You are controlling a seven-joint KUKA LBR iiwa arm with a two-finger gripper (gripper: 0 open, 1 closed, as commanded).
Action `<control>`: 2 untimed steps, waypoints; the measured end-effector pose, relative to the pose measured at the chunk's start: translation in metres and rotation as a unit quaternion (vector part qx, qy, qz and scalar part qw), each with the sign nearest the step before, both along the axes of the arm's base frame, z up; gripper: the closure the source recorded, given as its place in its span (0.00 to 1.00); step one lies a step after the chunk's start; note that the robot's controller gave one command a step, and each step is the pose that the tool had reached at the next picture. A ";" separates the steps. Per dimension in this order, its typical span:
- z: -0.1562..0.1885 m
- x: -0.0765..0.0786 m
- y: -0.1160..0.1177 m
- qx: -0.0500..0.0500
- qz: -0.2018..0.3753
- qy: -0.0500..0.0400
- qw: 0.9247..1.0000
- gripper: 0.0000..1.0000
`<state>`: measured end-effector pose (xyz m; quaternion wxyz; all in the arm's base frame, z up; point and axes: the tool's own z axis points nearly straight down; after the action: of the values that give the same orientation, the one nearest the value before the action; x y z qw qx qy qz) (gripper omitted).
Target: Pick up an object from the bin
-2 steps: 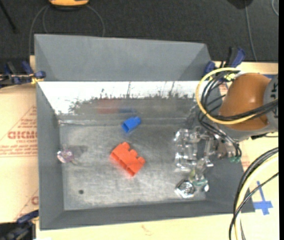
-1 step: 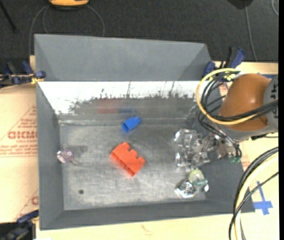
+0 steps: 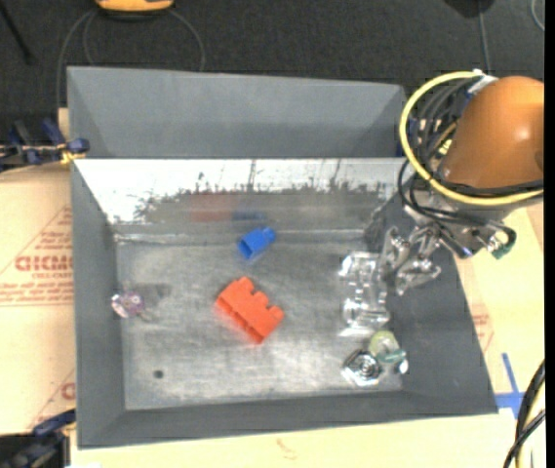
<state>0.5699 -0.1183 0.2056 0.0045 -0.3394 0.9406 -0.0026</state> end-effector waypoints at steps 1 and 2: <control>-0.002 -0.001 0.001 0.002 -0.001 0.003 1.000 0.00; -0.086 0.002 -0.023 0.001 -0.050 -0.011 0.999 0.00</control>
Offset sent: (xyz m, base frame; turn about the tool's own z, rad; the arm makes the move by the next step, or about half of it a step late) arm 0.0000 0.0000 0.0000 0.0000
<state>0.5715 -0.1410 0.1193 0.0153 -0.2919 0.9563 -0.0053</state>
